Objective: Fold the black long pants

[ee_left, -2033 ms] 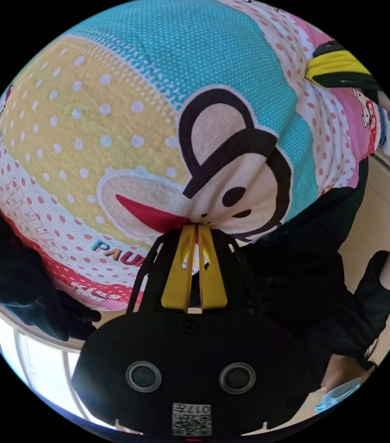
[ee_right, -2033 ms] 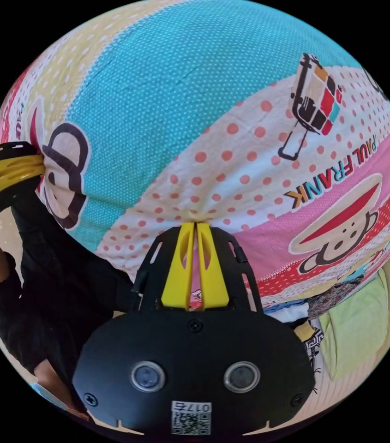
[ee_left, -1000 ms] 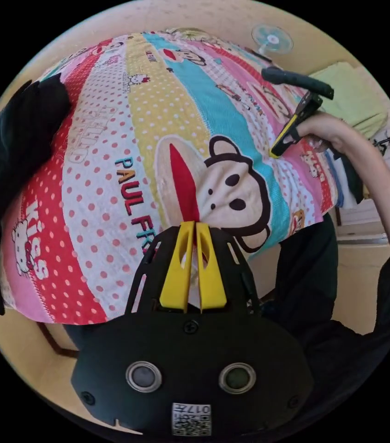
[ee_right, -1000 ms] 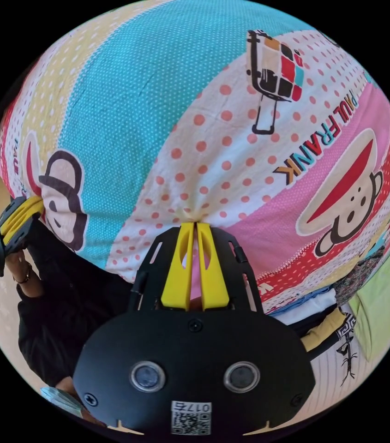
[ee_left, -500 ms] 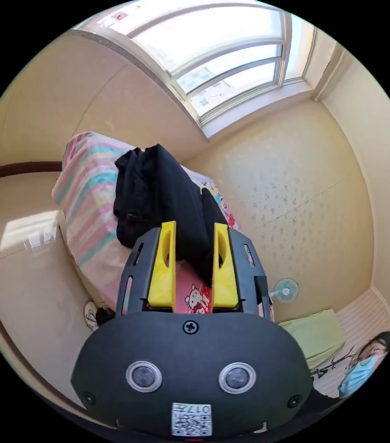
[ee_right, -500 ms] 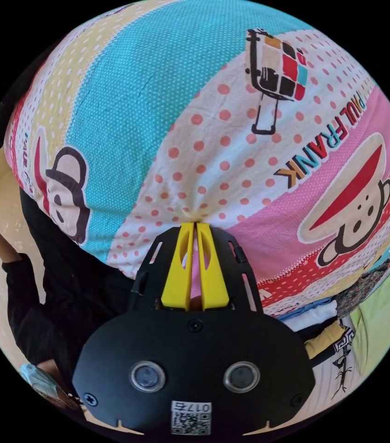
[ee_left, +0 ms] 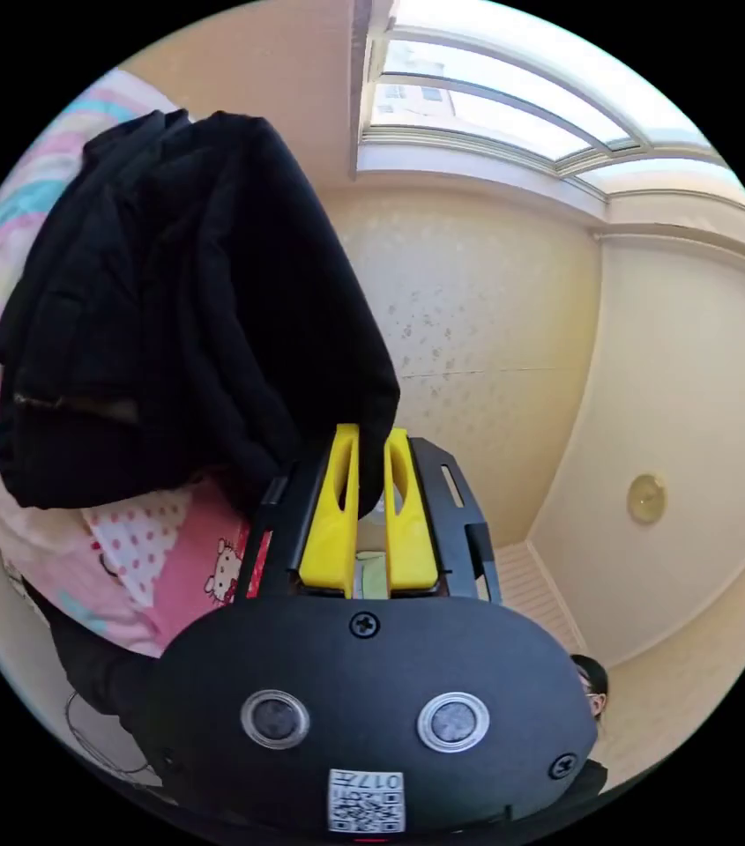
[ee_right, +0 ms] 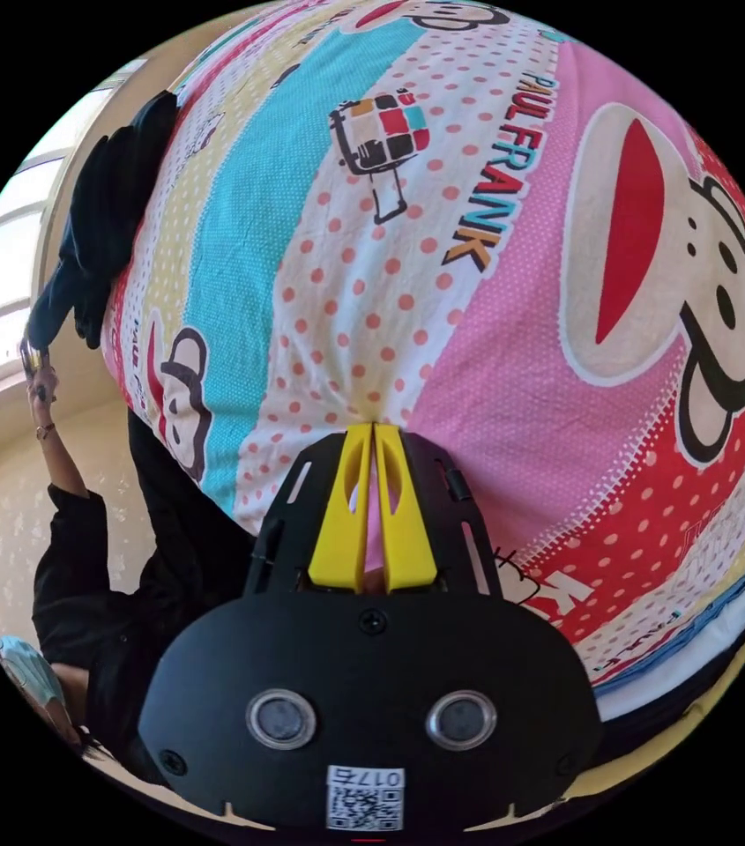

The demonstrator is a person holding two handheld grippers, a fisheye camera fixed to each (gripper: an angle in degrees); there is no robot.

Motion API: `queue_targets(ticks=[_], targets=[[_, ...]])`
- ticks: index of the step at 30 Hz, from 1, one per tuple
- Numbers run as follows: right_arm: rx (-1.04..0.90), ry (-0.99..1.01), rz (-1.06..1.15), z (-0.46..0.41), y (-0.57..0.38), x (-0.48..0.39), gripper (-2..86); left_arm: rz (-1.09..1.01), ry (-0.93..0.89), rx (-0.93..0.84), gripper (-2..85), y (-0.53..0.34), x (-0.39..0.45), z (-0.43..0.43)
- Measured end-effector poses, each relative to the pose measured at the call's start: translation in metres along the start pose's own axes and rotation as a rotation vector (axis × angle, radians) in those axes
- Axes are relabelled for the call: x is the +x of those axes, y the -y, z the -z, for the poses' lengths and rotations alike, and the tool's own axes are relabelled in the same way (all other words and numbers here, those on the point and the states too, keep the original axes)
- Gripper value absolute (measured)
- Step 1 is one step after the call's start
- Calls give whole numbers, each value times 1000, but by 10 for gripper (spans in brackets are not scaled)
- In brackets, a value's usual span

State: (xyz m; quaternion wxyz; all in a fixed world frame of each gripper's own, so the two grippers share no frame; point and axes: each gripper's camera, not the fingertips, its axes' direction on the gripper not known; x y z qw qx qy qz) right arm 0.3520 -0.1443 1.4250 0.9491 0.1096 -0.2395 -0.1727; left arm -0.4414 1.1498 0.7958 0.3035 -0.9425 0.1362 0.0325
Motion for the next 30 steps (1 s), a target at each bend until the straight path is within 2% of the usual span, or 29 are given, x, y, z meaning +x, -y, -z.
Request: queue_targets(ticks=[2,3,5,7,9,12,14,16,17,19,21,26,30], targets=[[33,-11,13,-3,-10,-5,1,-137,78,-52,49,-6,48,-15],[50,-16,16,-6,-15,-7,1,-272,153,-80,49,-17,92,-31],[78,-5,7,-10,-24,-10,1,-472,172,-108,49,-42,155,-60],[116,18,-15,-16,-35,-12,1,-627,7,-173,49,-81,218,-108],[152,4,-25,-22,-45,-20,2,-682,-137,-273,49,-111,252,-157],[210,-122,-24,-34,-59,-51,3,-761,-139,-459,50,-174,289,-256],[266,-232,-24,-45,-71,-75,4,-786,-146,-613,51,-225,290,-318],[422,-306,-62,-63,-96,-98,5,-871,-166,-846,54,-306,269,-393],[476,-309,-75,-68,-105,-101,5,-875,-155,-896,55,-325,257,-409],[653,-364,-74,-88,-135,-120,8,-738,7,-1115,55,-386,190,-461],[731,-455,-48,-103,-150,-141,7,-672,95,-1236,43,-418,138,-470],[756,-549,-57,-128,-157,-176,15,-581,276,-1113,76,-420,48,-392],[763,-549,-53,-141,-161,-199,18,-443,445,-835,127,-397,-4,-287]])
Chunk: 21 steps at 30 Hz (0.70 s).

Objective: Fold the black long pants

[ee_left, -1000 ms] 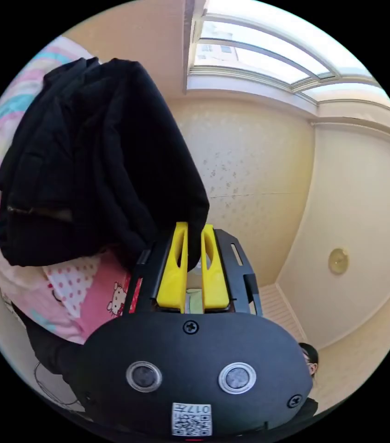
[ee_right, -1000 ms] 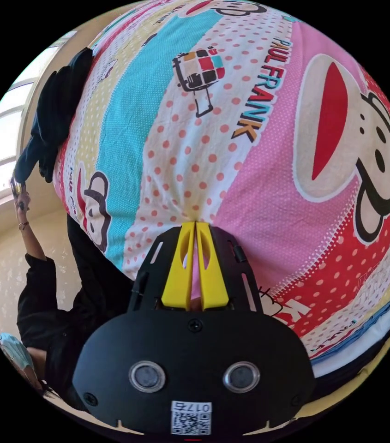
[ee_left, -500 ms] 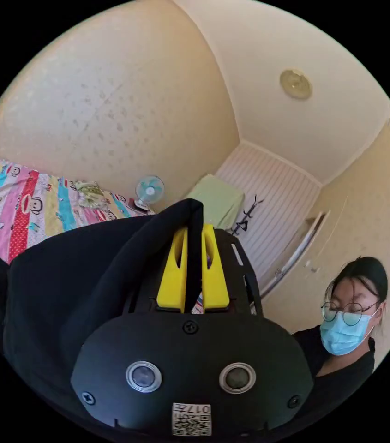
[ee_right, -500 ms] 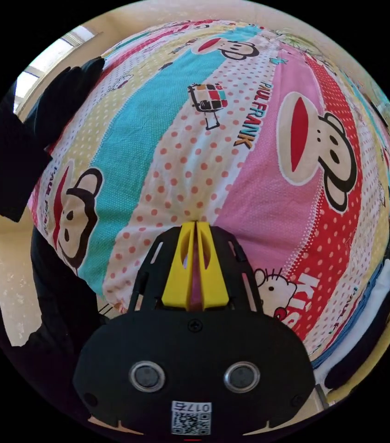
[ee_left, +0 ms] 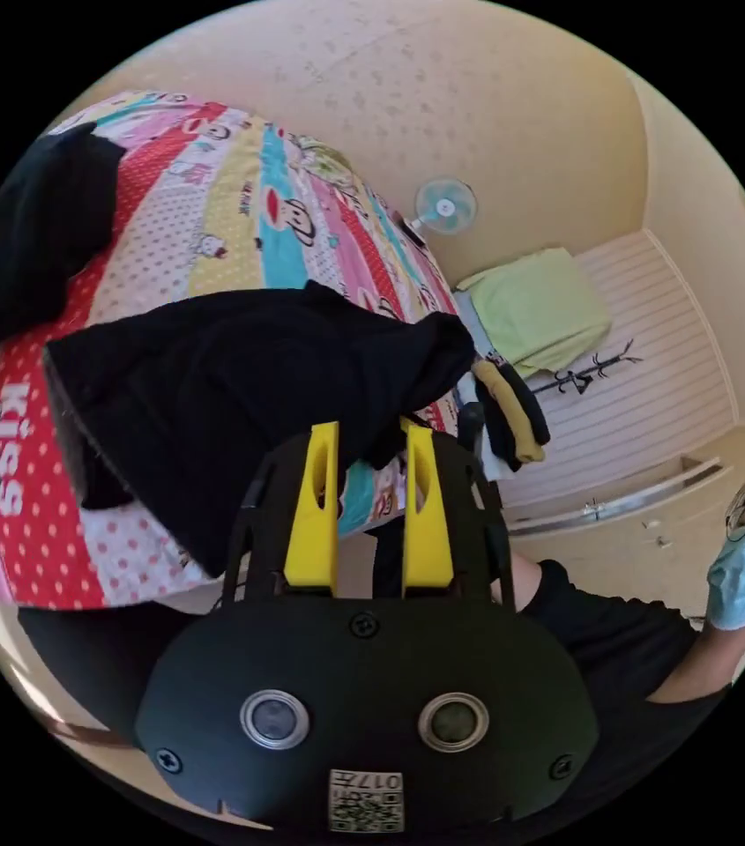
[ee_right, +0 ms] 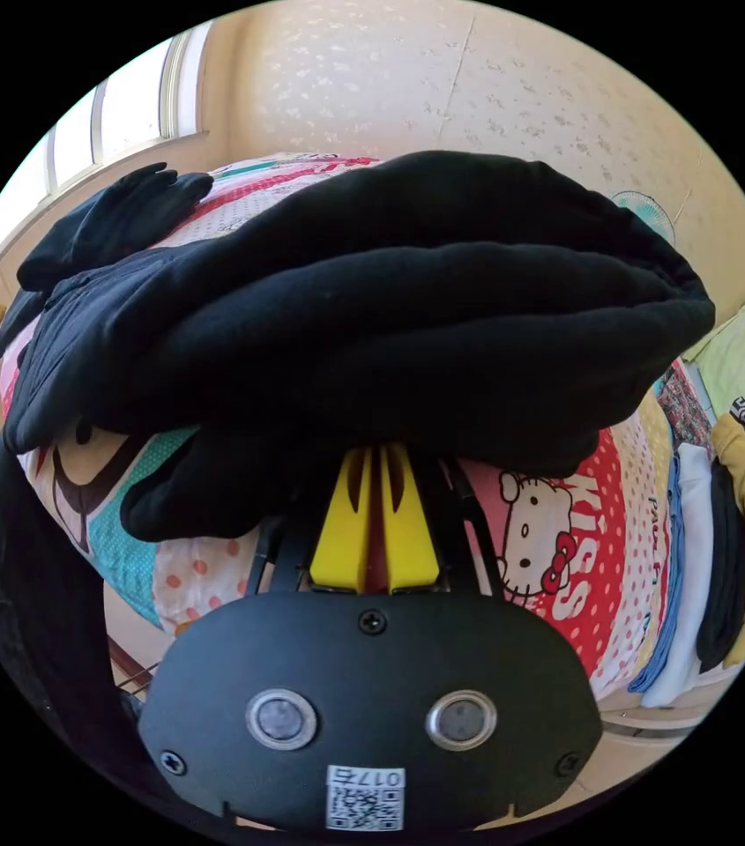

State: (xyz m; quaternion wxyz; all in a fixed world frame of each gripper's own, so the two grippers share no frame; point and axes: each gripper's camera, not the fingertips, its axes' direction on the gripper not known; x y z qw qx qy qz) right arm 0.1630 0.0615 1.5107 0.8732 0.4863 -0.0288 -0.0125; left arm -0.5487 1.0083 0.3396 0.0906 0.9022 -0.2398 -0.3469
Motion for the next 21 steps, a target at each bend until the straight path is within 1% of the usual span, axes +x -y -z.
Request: queue_targets(ticks=[3,4,5,6,8,9,10,12,13,14,16,19,20,21], targets=[[3,-16,6,5,-4,-21,18,240,81,111,169,-55,-46,17],[4,-34,13,7,-6,-31,19,323,82,157,178,-71,-63,18],[4,-44,18,8,-7,-36,19,363,70,176,178,-77,-72,16],[5,-69,28,10,-9,-47,19,420,22,199,178,-84,-87,11],[6,-103,44,14,-11,-64,20,454,-41,185,162,-84,-104,-6],[5,-115,51,16,-13,-73,20,467,-61,126,138,-77,-113,-21],[-1,-128,47,19,-13,-81,21,458,-80,67,120,-69,-120,-35],[-11,-130,31,28,-16,-91,26,464,-103,45,93,-63,-125,-41],[-1,-117,6,39,-22,-96,33,440,-117,60,66,-61,-123,-38],[10,-107,-9,45,-26,-98,38,417,-130,70,64,-59,-121,-35],[87,-35,-43,76,-52,-109,72,302,-178,107,55,-54,-107,-19],[165,72,66,122,-90,-144,109,188,-210,162,52,-46,-85,4],[191,76,91,133,-97,-153,116,172,-209,166,52,-44,-81,6],[265,67,147,158,-109,-174,119,144,-206,167,52,-39,-73,8]])
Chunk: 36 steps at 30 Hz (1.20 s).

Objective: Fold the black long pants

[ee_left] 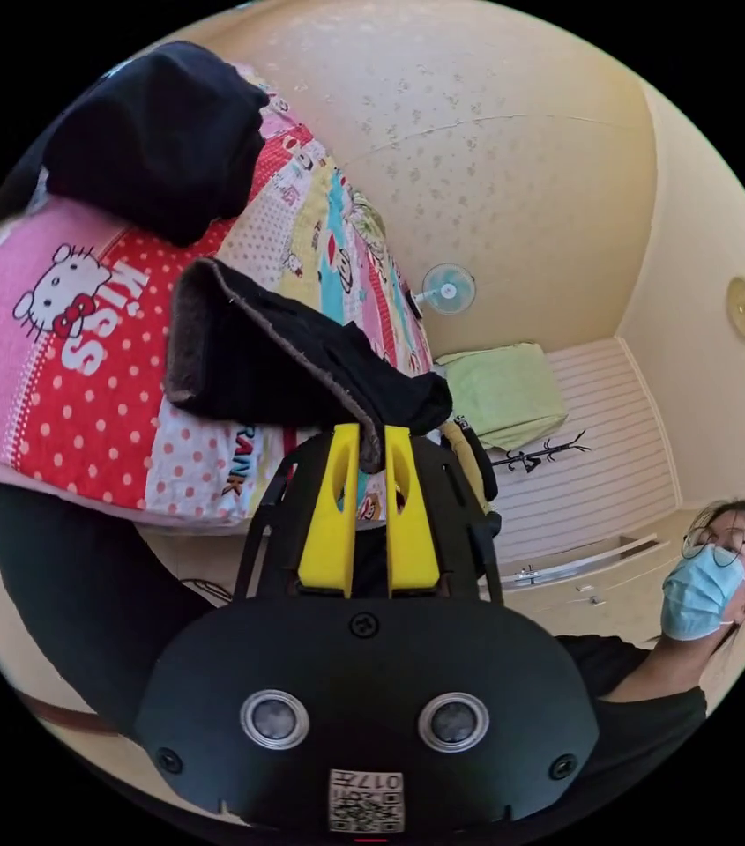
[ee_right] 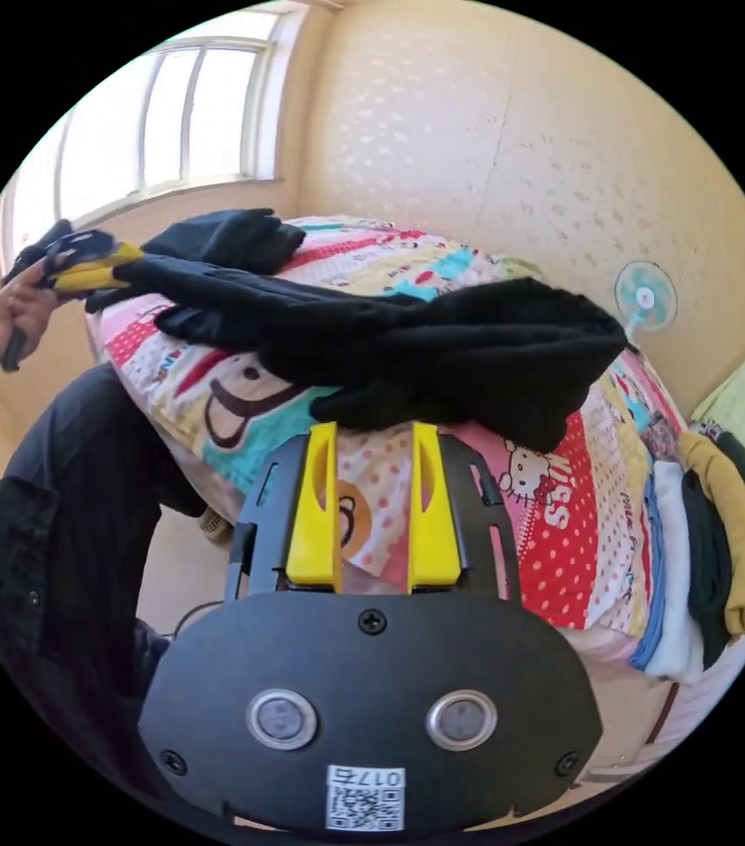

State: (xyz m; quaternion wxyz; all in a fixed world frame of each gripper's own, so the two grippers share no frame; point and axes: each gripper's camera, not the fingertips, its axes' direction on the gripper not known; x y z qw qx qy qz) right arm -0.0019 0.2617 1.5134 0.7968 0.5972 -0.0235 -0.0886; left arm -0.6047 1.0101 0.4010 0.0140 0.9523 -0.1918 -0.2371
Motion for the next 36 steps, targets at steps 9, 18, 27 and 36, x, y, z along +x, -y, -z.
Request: queue_targets(ticks=[9,18,27,36], targets=[[71,152,539,50,123,-148,146,-144,-20,6,52,-2,29,-21],[-12,-27,244,55,222,-191,59,-60,136,48,110,-66,-35,-11],[293,148,-88,245,295,-129,53,-16,271,159,185,-133,-91,-71],[625,66,-14,474,285,-130,46,-609,43,530,182,-168,47,-60]])
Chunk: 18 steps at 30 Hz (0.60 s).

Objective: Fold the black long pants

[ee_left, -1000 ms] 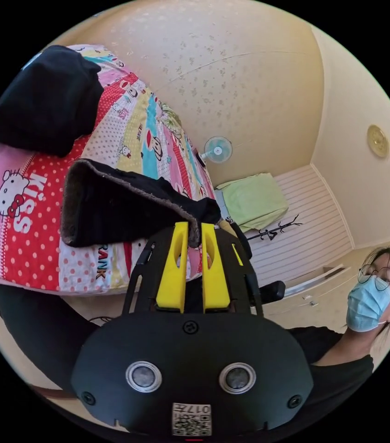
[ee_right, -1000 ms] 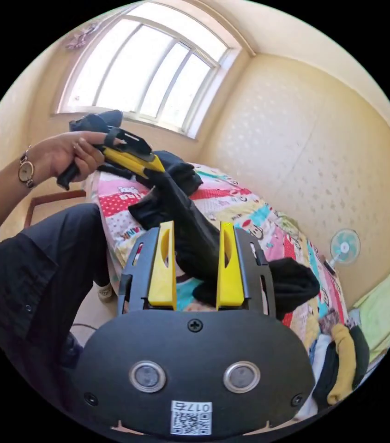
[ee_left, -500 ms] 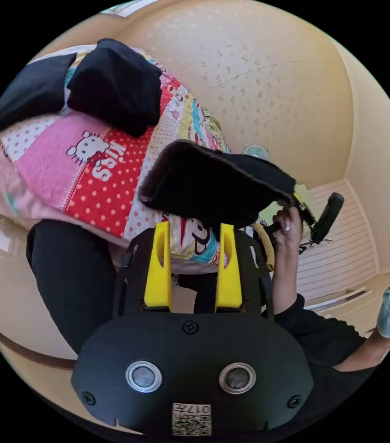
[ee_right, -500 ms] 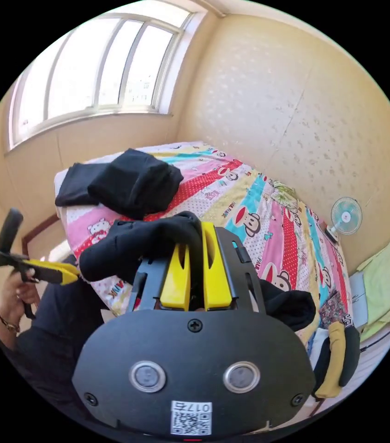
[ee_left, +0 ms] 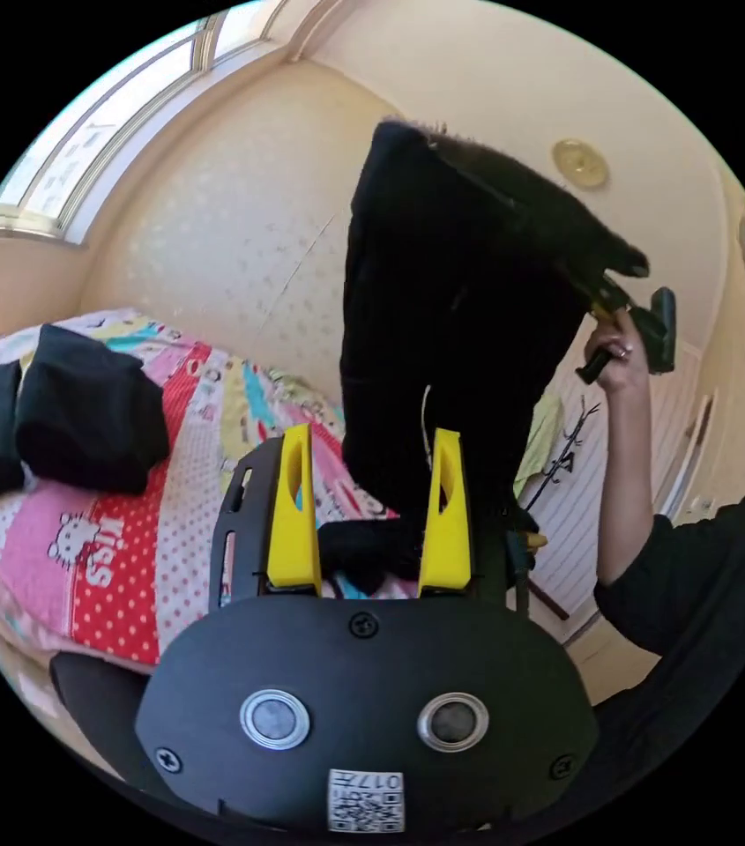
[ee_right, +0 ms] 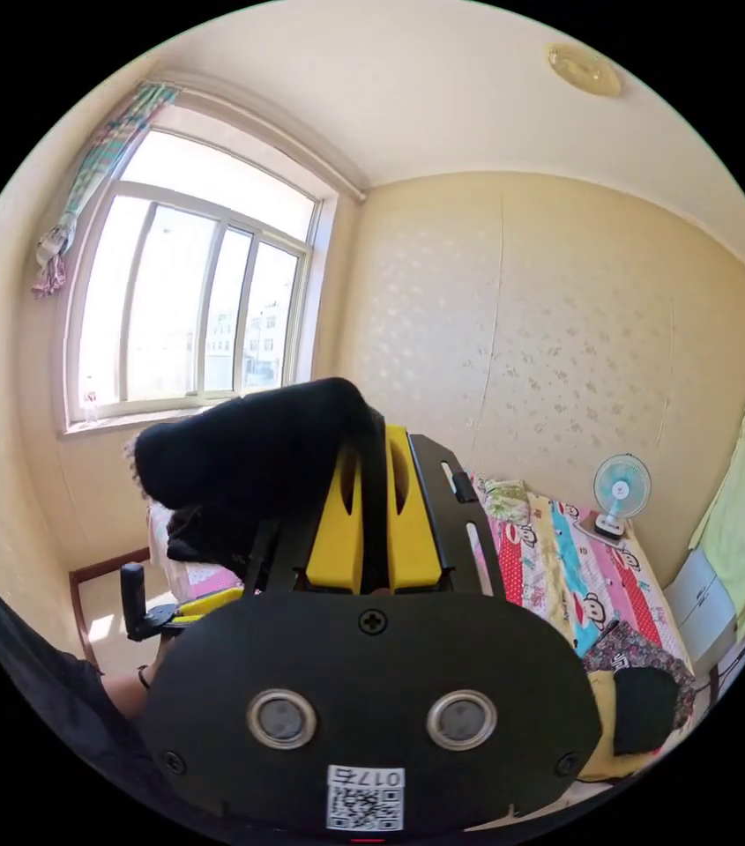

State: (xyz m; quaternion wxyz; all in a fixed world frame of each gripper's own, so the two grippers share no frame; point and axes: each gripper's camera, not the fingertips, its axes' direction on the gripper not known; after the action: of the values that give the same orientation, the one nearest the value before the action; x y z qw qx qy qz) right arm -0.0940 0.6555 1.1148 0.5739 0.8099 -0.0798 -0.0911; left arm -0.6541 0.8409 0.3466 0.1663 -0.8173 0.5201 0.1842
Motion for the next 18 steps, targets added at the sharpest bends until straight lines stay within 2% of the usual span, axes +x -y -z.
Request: queue_targets(ticks=[1,8,11,13,18], targets=[[40,-4,11,25,13,-2,45,-30,-70,61,180,16,14,8],[291,0,6,157,64,2,43,-156,-247,362,76,103,97,49],[380,49,-9,211,83,15,46,-220,-243,517,66,133,155,89],[446,72,35,257,96,16,49,-338,-220,645,66,152,207,124],[606,26,12,341,119,11,52,-499,-283,729,67,198,293,164]])
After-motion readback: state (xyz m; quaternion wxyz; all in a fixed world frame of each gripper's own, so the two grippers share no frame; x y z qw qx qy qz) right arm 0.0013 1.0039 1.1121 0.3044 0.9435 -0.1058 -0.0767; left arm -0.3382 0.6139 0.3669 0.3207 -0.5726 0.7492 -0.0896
